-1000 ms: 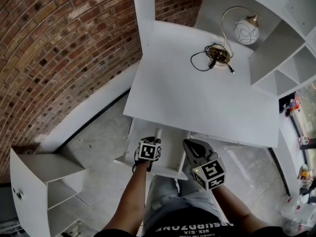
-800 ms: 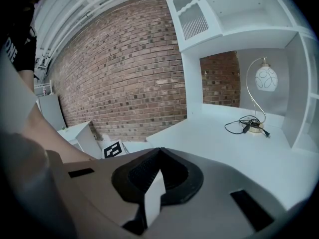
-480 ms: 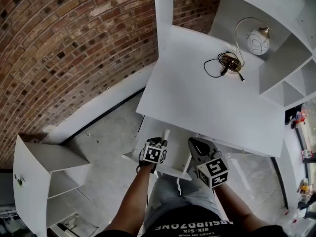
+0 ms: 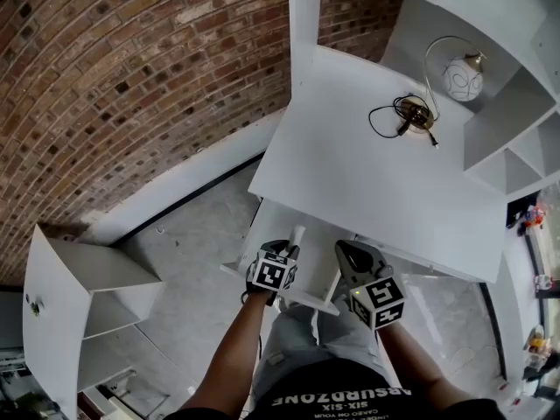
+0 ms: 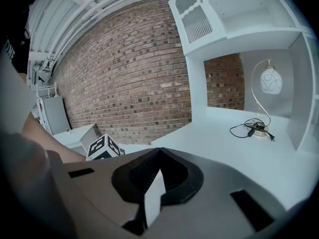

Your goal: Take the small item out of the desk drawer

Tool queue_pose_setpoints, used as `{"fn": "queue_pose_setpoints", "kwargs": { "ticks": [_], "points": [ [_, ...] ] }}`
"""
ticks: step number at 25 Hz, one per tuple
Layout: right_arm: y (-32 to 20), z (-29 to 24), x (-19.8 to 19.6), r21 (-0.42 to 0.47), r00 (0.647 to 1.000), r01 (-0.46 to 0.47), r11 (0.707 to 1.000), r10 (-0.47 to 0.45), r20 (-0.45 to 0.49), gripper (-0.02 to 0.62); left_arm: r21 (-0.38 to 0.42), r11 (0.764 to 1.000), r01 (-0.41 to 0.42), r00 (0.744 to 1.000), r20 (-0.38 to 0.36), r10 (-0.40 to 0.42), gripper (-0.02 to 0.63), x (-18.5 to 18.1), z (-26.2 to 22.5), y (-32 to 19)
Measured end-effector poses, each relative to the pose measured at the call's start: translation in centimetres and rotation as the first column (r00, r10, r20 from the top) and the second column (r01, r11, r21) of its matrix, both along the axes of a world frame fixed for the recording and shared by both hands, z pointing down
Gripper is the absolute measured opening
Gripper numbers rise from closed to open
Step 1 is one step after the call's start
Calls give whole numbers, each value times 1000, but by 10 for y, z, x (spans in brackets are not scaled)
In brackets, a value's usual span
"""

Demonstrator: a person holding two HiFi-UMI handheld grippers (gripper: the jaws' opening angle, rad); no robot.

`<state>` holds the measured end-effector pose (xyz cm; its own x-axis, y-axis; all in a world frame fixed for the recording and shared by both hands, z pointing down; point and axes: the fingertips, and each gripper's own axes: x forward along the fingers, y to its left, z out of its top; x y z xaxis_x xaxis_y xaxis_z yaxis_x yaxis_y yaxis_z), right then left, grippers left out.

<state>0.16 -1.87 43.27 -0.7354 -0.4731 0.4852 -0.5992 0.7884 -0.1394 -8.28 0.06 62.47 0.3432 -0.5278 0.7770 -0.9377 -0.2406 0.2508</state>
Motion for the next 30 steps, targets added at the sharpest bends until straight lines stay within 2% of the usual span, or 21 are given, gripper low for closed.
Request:
{"fn": "queue_pose_setpoints", "kwargs": {
  "ticks": [6, 11, 24, 30],
  "points": [
    [6, 0, 5, -20, 1000, 13, 1000, -13, -2, -2, 38, 999, 7, 1000, 3, -7, 115, 3, -20, 3],
    [9, -11, 5, 14, 1000, 9, 1000, -9, 12, -2, 95, 995, 36, 999, -15, -34, 115, 2, -46, 8],
    [23, -17, 10, 20, 1000, 12, 1000, -12, 16, -2, 196, 971, 140, 987, -103, -121, 115, 3, -101, 20],
    [29, -21, 11, 22, 1000, 18, 1000, -19, 20, -2, 228, 959, 169, 983, -112, -147, 115, 4, -123, 25]
  ]
}}
